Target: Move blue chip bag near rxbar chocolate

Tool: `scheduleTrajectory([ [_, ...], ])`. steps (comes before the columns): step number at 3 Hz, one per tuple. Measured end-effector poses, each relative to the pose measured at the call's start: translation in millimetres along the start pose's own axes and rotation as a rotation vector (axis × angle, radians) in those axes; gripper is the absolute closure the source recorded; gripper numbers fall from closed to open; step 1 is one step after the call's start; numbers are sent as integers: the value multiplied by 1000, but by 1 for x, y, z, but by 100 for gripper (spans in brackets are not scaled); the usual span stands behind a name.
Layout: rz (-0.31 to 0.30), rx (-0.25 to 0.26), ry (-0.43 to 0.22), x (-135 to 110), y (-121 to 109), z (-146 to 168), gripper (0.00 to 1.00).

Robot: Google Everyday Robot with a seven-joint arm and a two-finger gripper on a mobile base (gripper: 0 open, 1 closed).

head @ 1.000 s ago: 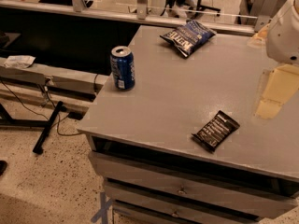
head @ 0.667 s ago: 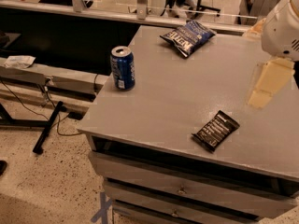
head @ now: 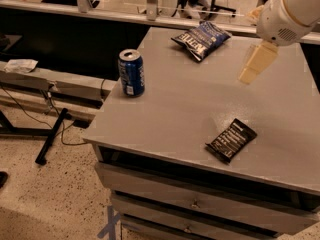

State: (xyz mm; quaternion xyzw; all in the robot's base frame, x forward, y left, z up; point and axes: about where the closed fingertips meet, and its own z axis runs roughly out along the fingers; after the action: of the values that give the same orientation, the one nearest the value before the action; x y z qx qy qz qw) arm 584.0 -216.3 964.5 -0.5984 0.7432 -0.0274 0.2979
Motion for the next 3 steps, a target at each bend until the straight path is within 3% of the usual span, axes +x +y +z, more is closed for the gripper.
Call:
scheduleTrajectory([
  [1,13,64,-52,-1,-64,22,0],
  [2,13,64,-52,-1,-64,22,0],
  [3,110,126,-108,7,-98,45,0],
])
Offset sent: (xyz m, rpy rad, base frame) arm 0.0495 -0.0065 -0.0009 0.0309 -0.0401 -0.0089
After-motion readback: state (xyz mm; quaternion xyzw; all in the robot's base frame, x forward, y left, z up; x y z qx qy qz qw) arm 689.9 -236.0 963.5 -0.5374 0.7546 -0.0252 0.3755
